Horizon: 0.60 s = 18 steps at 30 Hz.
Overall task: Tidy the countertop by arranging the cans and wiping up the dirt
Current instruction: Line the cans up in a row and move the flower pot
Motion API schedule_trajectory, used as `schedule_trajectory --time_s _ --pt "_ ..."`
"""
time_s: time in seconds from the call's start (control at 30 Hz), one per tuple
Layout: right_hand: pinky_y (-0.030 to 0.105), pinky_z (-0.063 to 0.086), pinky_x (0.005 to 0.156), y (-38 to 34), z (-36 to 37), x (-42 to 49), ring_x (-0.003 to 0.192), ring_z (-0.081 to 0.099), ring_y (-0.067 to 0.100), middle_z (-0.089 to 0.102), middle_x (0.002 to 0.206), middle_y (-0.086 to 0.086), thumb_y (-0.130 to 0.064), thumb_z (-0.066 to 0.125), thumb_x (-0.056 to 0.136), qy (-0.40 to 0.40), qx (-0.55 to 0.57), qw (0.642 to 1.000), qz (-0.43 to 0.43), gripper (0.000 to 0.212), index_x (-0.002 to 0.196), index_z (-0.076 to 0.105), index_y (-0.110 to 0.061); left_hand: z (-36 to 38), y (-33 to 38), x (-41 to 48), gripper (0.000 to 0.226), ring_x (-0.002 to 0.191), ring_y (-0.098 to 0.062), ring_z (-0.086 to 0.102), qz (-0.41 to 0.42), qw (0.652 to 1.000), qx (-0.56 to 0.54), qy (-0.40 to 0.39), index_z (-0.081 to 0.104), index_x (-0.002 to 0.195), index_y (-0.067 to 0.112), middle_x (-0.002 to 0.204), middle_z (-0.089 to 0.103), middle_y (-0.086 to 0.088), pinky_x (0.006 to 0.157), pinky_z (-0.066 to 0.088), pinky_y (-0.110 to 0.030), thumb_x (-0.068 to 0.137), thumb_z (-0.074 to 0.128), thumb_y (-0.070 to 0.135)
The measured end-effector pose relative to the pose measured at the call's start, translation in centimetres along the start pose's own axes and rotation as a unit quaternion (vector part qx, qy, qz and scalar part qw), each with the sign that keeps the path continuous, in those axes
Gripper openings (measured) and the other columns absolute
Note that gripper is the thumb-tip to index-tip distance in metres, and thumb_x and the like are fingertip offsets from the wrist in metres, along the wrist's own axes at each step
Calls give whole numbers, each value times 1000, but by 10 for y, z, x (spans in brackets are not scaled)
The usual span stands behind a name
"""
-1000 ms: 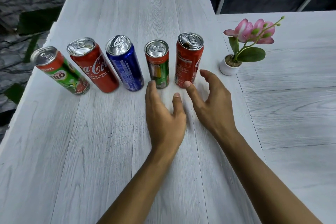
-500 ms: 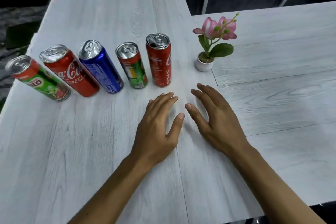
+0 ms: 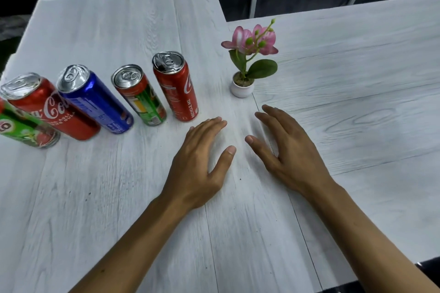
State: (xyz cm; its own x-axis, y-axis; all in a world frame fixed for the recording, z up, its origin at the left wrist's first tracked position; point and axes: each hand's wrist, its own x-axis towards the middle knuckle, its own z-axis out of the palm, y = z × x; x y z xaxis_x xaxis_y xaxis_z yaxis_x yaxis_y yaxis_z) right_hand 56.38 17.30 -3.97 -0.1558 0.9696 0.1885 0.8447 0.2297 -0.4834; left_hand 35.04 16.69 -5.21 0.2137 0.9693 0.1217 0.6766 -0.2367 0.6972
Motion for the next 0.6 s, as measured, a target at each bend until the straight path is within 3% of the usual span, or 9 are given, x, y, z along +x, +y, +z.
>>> schedule_trajectory --time_s 0.2,0.37,0.6 --pt "44 40 116 11 -2 14 147 39 20 44 158 3 -55 51 100 3 4 1000 5 63 148 52 -15 3 4 9 57 148 4 29 -4 1000 -2 2 42 153 32 160 40 16 121 35 -40 100 46 54" --pt "29 32 115 19 1 34 147 37 17 43 159 2 -53 56 99 5 14 1000 14 65 151 47 -15 6 7 13 59 149 1 30 -7 1000 9 -7 42 153 29 160 40 13 121 35 -41 99 49 53" --pt "29 35 113 28 10 66 142 43 20 48 155 4 -53 67 93 13 59 996 60 72 150 47 -13 13 9 19 61 150 -6 32 15 1000 18 -17 46 152 22 160 42 8 122 32 -43 99 52 51"
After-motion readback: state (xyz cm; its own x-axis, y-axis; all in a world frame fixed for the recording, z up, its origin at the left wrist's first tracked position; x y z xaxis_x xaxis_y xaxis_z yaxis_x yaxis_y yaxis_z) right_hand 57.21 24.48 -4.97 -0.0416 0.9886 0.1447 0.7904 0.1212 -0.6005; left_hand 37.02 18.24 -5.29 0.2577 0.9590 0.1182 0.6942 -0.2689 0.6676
